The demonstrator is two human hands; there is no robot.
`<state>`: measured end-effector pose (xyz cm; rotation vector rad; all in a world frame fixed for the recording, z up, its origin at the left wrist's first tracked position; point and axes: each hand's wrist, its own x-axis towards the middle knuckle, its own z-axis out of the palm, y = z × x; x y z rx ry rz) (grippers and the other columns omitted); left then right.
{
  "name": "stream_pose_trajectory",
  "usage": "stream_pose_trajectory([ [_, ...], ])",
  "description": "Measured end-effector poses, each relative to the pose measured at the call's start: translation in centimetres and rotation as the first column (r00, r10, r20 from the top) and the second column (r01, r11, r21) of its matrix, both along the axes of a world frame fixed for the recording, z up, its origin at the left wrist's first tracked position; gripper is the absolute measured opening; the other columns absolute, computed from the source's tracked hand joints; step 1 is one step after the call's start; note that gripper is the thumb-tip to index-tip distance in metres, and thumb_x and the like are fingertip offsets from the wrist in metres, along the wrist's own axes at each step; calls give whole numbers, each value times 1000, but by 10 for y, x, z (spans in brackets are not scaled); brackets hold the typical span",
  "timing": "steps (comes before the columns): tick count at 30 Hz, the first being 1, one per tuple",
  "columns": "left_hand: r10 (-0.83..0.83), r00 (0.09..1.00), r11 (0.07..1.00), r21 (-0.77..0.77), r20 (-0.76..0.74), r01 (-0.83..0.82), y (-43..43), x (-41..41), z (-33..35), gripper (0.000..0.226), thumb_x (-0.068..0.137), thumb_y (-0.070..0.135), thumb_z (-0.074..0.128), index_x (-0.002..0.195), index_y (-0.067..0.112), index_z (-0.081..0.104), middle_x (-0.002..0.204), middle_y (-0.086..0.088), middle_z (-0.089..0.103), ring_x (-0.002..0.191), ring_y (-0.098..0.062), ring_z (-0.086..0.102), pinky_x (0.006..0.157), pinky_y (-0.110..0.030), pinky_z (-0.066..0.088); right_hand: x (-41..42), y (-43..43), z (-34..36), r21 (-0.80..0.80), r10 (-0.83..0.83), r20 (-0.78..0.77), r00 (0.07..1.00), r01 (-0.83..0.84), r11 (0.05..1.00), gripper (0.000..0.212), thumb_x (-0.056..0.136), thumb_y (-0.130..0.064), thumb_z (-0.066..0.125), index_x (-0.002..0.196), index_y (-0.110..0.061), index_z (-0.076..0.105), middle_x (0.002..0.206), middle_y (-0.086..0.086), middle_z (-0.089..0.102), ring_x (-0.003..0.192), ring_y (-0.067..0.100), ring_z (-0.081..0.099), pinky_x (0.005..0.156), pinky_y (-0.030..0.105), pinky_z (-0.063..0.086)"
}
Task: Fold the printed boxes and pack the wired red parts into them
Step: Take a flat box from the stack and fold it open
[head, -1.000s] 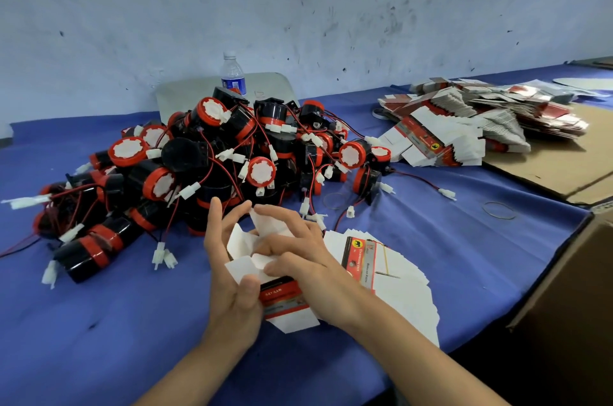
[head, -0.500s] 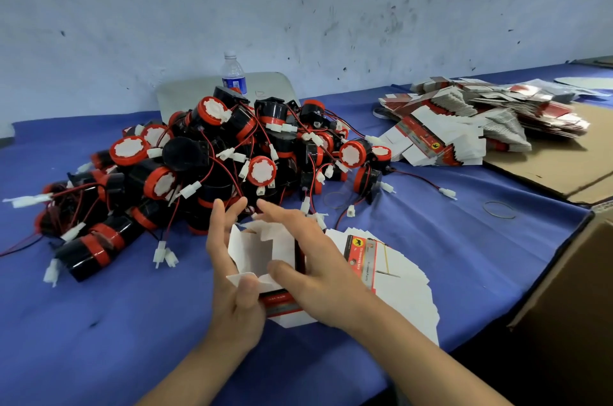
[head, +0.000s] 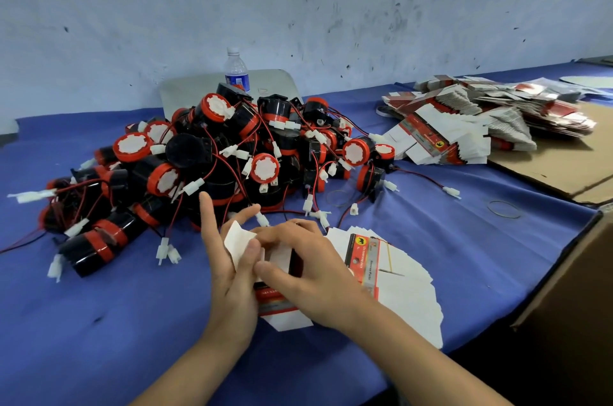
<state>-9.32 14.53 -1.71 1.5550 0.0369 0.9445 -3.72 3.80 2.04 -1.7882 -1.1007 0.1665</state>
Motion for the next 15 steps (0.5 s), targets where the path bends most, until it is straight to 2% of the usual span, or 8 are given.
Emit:
stream_pose_trajectory([
  [1,-11,1000,1000,-15,-4,11,0,0,0,70,95,23,45,141,64,12,137,8,52,122,-22,56,100,-37,48,0,0,0,4,-5,-8,1000,5,1000,31,83,-28,55,114,-27,61,105,-16,62,115,12,41,98,24,37],
  [3,-22,999,999,-31,-31,21,-1,-2,-1,76,96,15,49,139,67,14,149,19,38,132,-18,46,107,-45,41,1,0,1,26,0,-38,999,1,1000,40,82,-18,54,119,-34,55,109,-15,62,117,13,41,98,22,37],
  [5,-42,996,998,-38,-76,40,-2,-3,-2,80,96,7,48,139,67,16,156,12,29,139,-20,37,111,-53,33,2,-1,-1,31,-6,-37,999,8,999,45,81,-13,54,120,-36,52,107,-13,62,117,10,42,97,19,37],
  [7,-77,992,996,-43,-99,73,-3,-2,-1,80,91,5,45,141,63,19,152,4,39,138,-19,40,111,-44,38,2,-1,-3,3,-21,7,1000,21,1000,44,83,-16,57,123,-34,51,103,-15,61,116,8,41,96,16,37],
  [9,-56,995,998,-37,-83,53,-5,-1,1,73,93,0,42,140,55,30,144,5,50,131,-13,48,102,-26,45,6,-3,-4,-54,-8,80,997,12,998,50,85,-29,65,132,-34,46,106,-18,58,118,6,38,98,15,34],
  [11,27,995,998,-54,-92,-32,-6,-3,2,60,99,-4,39,114,54,44,136,-1,57,116,-13,59,85,-24,53,10,-6,-6,-111,41,116,992,-28,993,69,80,-45,70,140,-37,36,118,-21,53,123,2,32,101,11,29],
  [13,85,990,995,-40,-114,-90,-6,-5,4,41,102,11,43,94,52,48,120,-13,63,94,-15,63,71,-30,53,12,-9,-6,-117,54,111,992,-41,992,78,77,-50,72,141,-41,30,122,-23,50,124,-2,30,102,12,28],
  [15,91,992,996,28,-85,-89,-7,-5,7,19,100,35,48,91,52,52,112,-7,65,91,-11,63,73,-25,52,12,-11,-5,-60,19,95,995,-13,998,70,78,-49,71,135,-43,33,121,-23,52,121,2,37,98,17,33],
])
